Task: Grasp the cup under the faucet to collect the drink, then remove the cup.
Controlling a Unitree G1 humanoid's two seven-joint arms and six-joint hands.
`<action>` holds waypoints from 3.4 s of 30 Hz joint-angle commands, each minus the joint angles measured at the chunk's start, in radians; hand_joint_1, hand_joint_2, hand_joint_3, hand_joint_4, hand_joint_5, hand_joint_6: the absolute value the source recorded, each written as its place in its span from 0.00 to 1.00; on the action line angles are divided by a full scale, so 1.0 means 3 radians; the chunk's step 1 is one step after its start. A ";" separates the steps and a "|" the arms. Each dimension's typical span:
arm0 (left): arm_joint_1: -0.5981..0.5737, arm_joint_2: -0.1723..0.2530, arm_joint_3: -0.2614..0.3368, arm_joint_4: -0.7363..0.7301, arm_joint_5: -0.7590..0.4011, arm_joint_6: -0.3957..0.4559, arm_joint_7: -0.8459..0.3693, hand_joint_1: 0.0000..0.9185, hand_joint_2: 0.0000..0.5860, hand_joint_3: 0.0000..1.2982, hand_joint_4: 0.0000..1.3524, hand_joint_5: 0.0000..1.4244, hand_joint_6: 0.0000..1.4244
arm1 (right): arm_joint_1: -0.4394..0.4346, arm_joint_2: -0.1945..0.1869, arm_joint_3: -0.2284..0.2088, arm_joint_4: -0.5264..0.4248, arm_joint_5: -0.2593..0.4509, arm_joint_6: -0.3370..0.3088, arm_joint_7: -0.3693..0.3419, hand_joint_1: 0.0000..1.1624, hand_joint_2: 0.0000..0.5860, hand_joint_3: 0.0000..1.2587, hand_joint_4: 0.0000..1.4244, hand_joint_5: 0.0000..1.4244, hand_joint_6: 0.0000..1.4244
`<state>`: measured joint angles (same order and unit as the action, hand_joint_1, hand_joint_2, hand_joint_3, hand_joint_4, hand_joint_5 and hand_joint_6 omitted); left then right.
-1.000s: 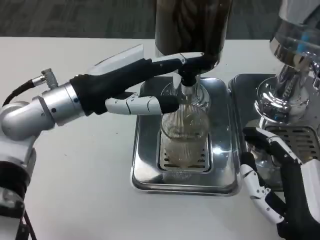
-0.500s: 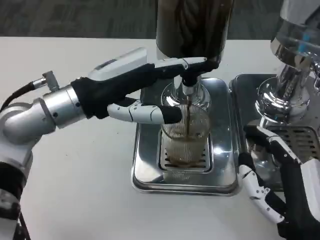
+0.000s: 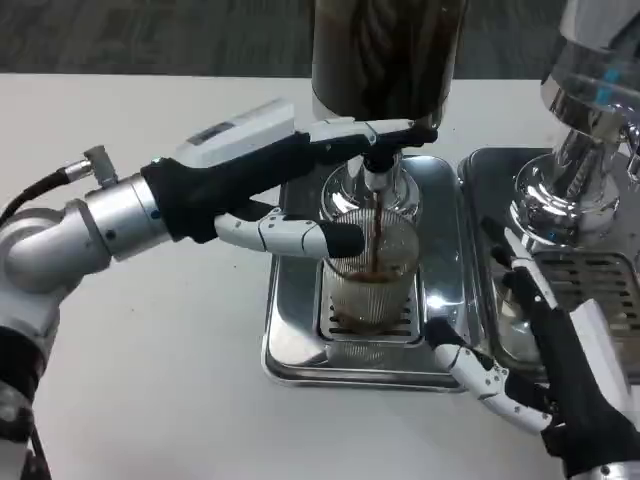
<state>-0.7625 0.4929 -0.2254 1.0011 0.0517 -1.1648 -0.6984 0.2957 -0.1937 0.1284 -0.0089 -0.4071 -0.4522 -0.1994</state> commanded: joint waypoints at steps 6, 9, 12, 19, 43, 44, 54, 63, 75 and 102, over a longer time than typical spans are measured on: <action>0.0110 0.0052 -0.0164 0.0037 0.0247 0.0029 -0.0050 0.00 0.21 0.10 0.06 0.08 0.05 | -0.0212 -0.0124 -0.0041 0.0056 0.0243 0.0095 0.0411 0.46 0.38 0.00 0.00 0.00 0.06; 0.0113 0.0069 -0.0181 0.0024 0.0259 0.0005 -0.0021 0.00 0.21 0.10 0.06 0.08 0.05 | -0.0262 -0.0138 -0.0051 0.0073 0.0280 0.0134 0.0490 0.47 0.38 0.00 0.00 0.00 0.05; 0.0119 0.0077 -0.0197 0.0013 0.0243 0.0006 -0.0008 0.00 0.21 0.10 0.06 0.08 0.05 | -0.0299 -0.0142 -0.0059 0.0101 0.0317 0.0160 0.0539 0.47 0.38 0.00 0.00 0.00 0.05; 0.0134 0.0111 -0.0203 0.0002 0.0238 0.0000 0.0021 0.00 0.21 0.10 0.06 0.08 0.05 | -0.0425 -0.0122 -0.0062 0.0257 0.0428 0.0176 0.0616 0.47 0.38 0.00 0.00 0.00 0.05; 0.0171 0.0167 -0.0204 -0.0022 0.0239 -0.0014 0.0099 0.00 0.21 0.10 0.07 0.08 0.05 | -0.0859 -0.0016 0.0011 0.0653 0.0526 0.0179 0.0793 0.46 0.40 0.02 0.01 0.01 0.06; 0.0171 0.0169 -0.0204 -0.0023 0.0242 -0.0014 0.0103 0.00 0.21 0.10 0.07 0.08 0.05 | -0.0869 -0.0014 0.0013 0.0663 0.0530 0.0179 0.0796 0.45 0.41 0.03 0.01 0.01 0.06; 0.0187 0.0191 -0.0197 -0.0032 0.0249 -0.0007 0.0130 0.00 0.21 0.10 0.07 0.08 0.05 | -0.0965 0.0000 0.0031 0.0764 0.0571 0.0175 0.0841 0.45 0.42 0.03 0.01 0.02 0.07; 0.0202 0.0208 -0.0194 -0.0053 0.0262 -0.0003 0.0154 0.00 0.21 0.11 0.07 0.08 0.05 | -0.1052 0.0023 0.0058 0.0832 0.0577 0.0178 0.0880 0.44 0.42 0.03 0.02 0.03 0.07; 0.0219 0.0223 -0.0176 -0.0057 0.0262 0.0003 0.0177 0.00 0.21 0.11 0.07 0.08 0.05 | -0.1111 0.0056 0.0070 0.0881 0.0565 0.0180 0.0888 0.44 0.42 0.04 0.02 0.03 0.08; 0.0233 0.0209 -0.0111 -0.0043 0.0162 0.0070 0.0158 0.00 0.20 0.12 0.07 0.08 0.05 | -0.1167 0.0077 0.0078 0.0968 0.0568 0.0150 0.0898 0.44 0.42 0.05 0.02 0.04 0.08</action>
<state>-0.7300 0.5441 -0.2460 0.9675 0.0664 -1.1747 -0.6157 -0.0429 -0.1688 0.1507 0.2724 -0.2466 -0.3997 0.0636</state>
